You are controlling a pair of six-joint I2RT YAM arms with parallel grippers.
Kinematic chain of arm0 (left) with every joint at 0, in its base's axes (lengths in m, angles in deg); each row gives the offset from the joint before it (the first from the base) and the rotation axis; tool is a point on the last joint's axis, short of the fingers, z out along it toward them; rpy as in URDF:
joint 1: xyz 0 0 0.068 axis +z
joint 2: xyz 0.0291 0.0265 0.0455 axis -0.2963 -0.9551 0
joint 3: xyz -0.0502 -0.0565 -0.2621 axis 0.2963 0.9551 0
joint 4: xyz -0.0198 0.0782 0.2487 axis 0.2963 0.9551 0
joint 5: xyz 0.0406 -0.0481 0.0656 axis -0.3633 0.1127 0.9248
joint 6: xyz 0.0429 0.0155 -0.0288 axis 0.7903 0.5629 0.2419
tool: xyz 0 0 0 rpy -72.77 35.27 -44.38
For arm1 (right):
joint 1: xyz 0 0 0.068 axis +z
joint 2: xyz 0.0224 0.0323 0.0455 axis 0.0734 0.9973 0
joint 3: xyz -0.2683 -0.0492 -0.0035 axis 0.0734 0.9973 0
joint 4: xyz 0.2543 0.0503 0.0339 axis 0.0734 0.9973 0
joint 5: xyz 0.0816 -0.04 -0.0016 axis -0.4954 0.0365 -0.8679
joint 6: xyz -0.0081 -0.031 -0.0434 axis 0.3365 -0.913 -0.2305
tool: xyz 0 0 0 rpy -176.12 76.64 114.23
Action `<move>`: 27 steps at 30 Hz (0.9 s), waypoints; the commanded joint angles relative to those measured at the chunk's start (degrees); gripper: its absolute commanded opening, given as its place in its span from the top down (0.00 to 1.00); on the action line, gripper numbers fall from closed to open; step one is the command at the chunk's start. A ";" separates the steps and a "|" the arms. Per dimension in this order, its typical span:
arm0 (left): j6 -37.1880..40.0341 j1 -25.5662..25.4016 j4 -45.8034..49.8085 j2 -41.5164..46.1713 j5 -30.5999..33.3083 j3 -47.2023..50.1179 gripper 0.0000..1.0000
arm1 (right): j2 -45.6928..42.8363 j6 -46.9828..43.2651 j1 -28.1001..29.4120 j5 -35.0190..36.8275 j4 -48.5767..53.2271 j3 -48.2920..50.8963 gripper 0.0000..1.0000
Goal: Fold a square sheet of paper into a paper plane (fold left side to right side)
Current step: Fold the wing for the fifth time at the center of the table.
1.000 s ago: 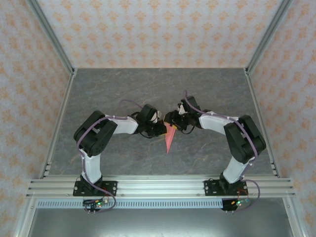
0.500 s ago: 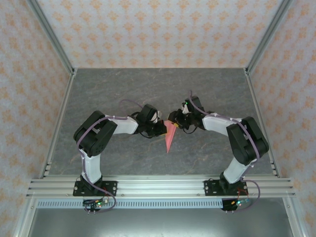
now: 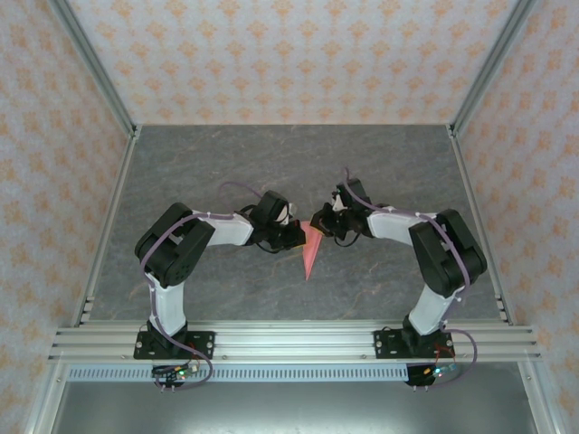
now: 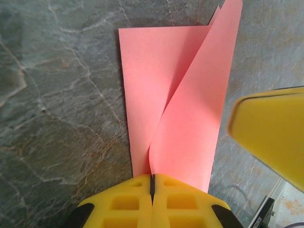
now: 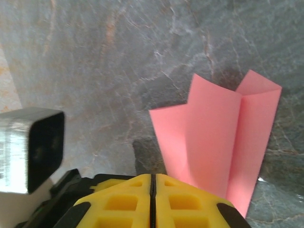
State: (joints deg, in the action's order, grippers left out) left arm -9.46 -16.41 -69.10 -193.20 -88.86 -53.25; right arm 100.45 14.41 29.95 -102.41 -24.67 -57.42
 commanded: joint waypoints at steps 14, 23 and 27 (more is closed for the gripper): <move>1.38 -0.02 4.26 0.22 4.33 0.96 1.00 | 1.75 -3.73 0.28 3.80 4.07 -1.40 0.92; 1.39 -0.06 3.83 -0.05 3.99 1.03 1.00 | 2.12 -4.21 0.30 4.48 4.33 -0.82 0.92; 1.40 -0.05 3.72 -0.05 3.92 0.97 1.00 | 2.34 -4.21 0.36 4.76 4.50 -0.31 0.93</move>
State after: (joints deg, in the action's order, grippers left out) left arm -9.08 -16.41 -69.08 -193.20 -88.84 -53.25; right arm 101.69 11.24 30.06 -99.59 -21.63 -57.47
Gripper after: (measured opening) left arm 0.051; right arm 0.077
